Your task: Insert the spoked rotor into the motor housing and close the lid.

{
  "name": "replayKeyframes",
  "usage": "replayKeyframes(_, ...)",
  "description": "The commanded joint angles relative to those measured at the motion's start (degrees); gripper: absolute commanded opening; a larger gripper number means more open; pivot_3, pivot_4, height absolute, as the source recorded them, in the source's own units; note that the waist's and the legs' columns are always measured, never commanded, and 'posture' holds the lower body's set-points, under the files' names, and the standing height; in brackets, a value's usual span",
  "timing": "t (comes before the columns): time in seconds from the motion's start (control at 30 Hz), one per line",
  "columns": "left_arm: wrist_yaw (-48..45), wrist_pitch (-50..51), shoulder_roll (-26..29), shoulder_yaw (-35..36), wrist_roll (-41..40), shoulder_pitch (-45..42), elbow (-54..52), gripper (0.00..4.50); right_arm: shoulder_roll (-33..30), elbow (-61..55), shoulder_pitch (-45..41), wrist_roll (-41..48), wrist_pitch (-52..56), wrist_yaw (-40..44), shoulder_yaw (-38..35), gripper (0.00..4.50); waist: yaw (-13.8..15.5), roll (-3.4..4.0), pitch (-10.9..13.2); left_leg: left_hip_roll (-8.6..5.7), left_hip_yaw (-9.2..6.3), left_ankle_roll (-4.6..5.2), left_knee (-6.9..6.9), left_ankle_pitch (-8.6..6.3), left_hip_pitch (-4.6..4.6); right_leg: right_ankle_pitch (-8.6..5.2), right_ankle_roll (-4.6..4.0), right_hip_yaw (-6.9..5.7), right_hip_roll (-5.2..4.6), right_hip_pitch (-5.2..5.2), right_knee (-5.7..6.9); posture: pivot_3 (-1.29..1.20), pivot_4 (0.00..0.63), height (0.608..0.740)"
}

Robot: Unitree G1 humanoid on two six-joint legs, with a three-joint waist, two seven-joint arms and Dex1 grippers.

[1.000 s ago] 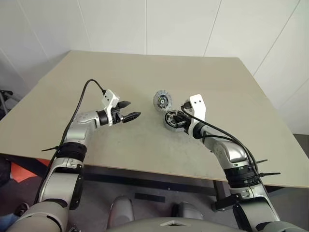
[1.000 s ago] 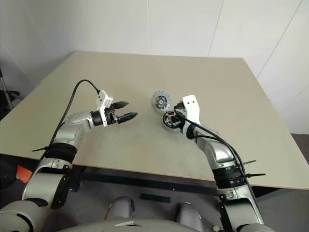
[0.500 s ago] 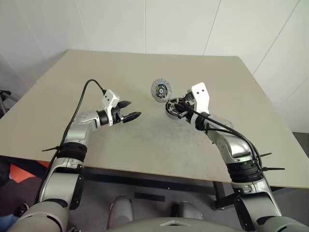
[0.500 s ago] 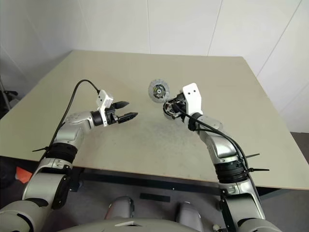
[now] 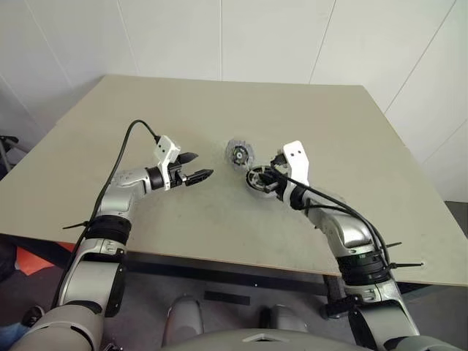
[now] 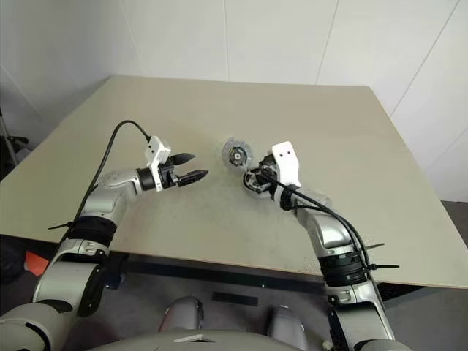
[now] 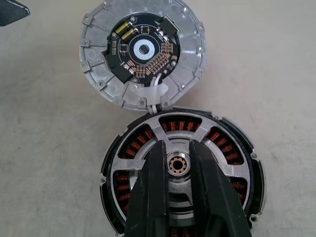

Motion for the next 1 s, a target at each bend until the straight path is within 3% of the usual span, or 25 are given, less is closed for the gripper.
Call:
replayKeyframes(0.03,-0.07,-0.96,0.49,0.84,-0.17,-1.47,-1.0,4.43,0.17,0.27,-0.05,0.75,0.17,0.51,-1.64,1.02,-0.04,0.0,0.0,0.0,0.0,0.0,0.0,0.0,0.04,-0.01,0.01,0.0,0.0,0.02,0.01,0.0,0.0,0.74)
replayKeyframes(0.3,-0.17,-0.79,0.67,0.86,-0.23,-1.15,-1.33,4.43,-0.72,-4.18,-0.27,0.57,-2.21,1.6,-2.09,3.75,0.04,0.0,0.0,0.01,-0.01,0.04,0.01,-0.02,0.13,-0.07,0.11,0.0,0.0,0.12,0.02,0.0,0.0,0.74)
replayKeyframes(0.53,-0.19,-0.9,0.53,0.76,-0.19,-1.34,-1.13,4.43,-0.23,-6.32,-3.6,1.33,-1.81,1.38,-3.3,3.75,-0.04,0.0,0.0,0.01,-0.01,0.03,-0.04,-0.02,0.12,-0.01,0.03,0.0,0.01,0.08,0.02,0.0,0.0,0.74)
replayKeyframes(0.63,-0.07,-0.93,0.43,0.78,-0.16,-1.45,-0.99,4.43,-0.26,-5.86,-5.69,1.48,-2.04,1.71,-4.02,3.2,-0.02,0.0,0.0,0.01,-0.01,0.03,-0.05,-0.02,0.11,-0.01,0.02,0.0,0.01,0.07,0.01,0.0,0.0,0.74)
replayKeyframes(0.9,0.36,-1.01,0.54,1.03,-0.14,-1.45,-0.81,4.43,0.11,-1.1,-6.62,-0.33,-2.28,2.83,-1.74,0.36,-0.03,0.0,0.0,0.0,-0.01,0.03,-0.08,-0.01,0.11,-0.01,0.01,0.0,0.01,0.07,0.0,0.0,0.0,0.74)
replayKeyframes(1.0,0.53,-1.02,0.56,1.1,-0.16,-1.36,-0.86,4.43,1.57,1.8,-5.41,-0.42,-1.34,2.55,-1.1,0.36,-0.06,0.0,0.0,0.01,-0.01,0.03,-0.09,-0.02,0.12,-0.01,0.01,0.0,0.01,0.07,0.0,0.0,0.0,0.74)
